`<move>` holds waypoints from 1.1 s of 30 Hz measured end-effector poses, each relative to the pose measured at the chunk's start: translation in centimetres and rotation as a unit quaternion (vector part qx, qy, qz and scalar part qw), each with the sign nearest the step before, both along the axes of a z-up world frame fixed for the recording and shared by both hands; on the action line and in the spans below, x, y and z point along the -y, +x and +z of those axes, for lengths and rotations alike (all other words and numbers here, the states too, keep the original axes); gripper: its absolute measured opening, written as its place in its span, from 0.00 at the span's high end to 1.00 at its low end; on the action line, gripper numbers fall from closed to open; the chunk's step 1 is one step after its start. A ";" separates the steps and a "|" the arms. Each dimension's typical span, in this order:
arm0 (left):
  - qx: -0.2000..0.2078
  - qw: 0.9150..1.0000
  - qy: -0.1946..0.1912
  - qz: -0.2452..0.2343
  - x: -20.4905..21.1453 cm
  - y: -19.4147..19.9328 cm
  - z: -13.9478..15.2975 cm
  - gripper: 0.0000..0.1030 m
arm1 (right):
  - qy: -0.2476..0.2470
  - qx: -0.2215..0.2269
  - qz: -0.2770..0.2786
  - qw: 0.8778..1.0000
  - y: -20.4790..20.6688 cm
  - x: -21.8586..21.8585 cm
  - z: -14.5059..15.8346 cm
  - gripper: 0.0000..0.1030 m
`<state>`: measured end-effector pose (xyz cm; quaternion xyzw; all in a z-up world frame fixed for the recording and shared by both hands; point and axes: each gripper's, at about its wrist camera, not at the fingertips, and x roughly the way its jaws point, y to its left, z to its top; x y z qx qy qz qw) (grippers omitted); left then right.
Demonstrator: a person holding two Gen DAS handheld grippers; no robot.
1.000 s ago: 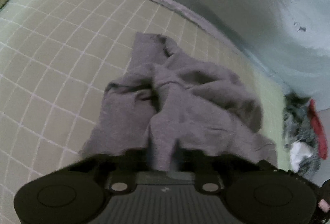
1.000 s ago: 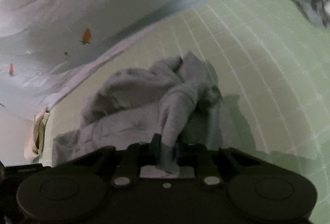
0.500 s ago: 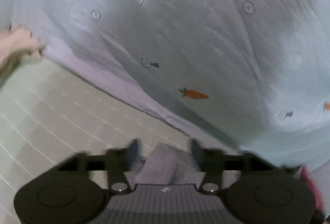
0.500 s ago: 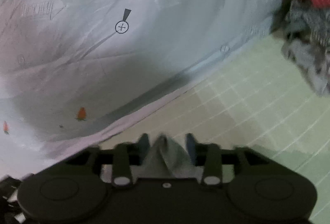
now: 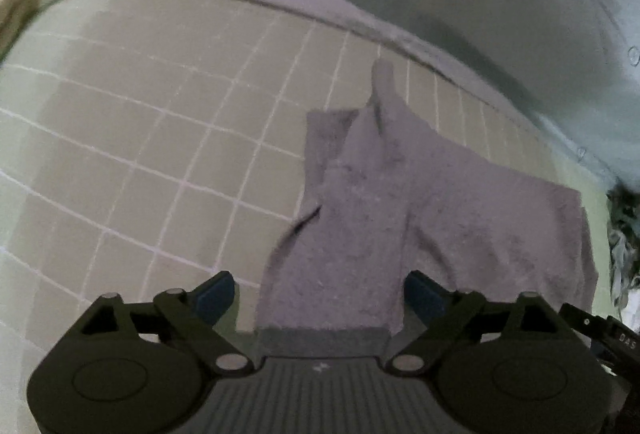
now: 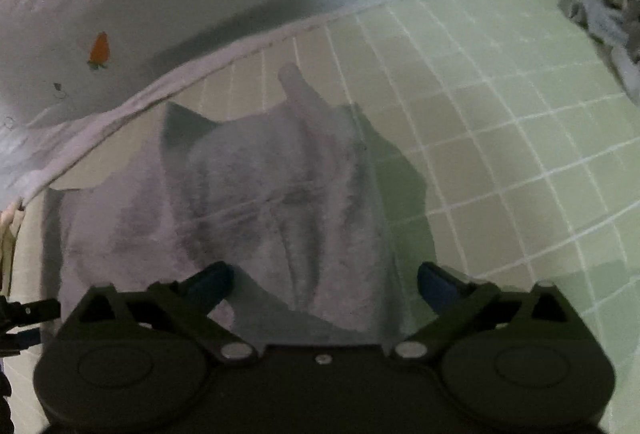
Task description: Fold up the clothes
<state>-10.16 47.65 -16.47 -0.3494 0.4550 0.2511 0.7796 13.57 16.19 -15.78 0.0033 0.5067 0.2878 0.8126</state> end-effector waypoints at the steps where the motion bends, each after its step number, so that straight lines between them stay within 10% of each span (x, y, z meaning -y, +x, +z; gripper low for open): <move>1: 0.001 1.000 -0.001 -0.003 0.0 0.3 -0.2 0.07 | -0.001 -0.001 0.004 1.000 0.1 -0.2 -0.2 0.00; 22: 0.054 0.994 0.026 -0.087 2.2 6.3 -0.7 0.09 | 0.038 -0.012 0.079 0.996 0.2 -5.6 -2.0 0.00; 28: 0.070 0.996 0.006 -0.061 3.7 4.2 1.2 0.59 | 0.090 -0.052 0.073 0.992 -0.8 -4.2 -1.0 0.63; 33: 0.081 0.994 0.012 -0.065 6.5 1.8 3.4 0.69 | 0.117 -0.060 0.075 0.988 -3.2 -1.4 0.8 0.71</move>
